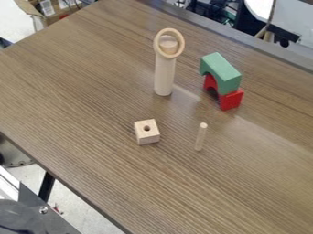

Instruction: Move the red arch to the left side of the table

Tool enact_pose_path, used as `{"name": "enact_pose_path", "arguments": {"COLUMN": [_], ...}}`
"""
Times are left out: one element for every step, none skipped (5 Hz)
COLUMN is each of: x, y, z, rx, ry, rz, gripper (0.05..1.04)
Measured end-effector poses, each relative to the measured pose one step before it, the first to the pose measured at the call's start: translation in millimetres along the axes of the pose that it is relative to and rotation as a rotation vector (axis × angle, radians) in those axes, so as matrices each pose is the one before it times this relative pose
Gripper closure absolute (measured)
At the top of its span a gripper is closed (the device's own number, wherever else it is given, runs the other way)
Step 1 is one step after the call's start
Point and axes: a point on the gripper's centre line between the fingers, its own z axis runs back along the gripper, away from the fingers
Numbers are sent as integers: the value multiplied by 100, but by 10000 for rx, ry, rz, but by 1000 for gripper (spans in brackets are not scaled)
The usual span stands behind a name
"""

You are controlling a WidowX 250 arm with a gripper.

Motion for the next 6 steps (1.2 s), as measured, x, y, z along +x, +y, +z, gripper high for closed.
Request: {"name": "enact_pose_path", "arguments": {"x": [1832, 910, -90, -202, -224, 82], "y": [2166, 1193, 588, 286, -111, -368], "z": [-3463, -4130, -3869, -2937, -1038, 1563], "rx": [839, 685, -52, -301, -318, -389], "ry": [481, -5, -339, -501, -175, -257], "rz": [252, -113, -324, -170, 54, -23], "gripper": [490, 490, 490, 441, 149, 82]}}
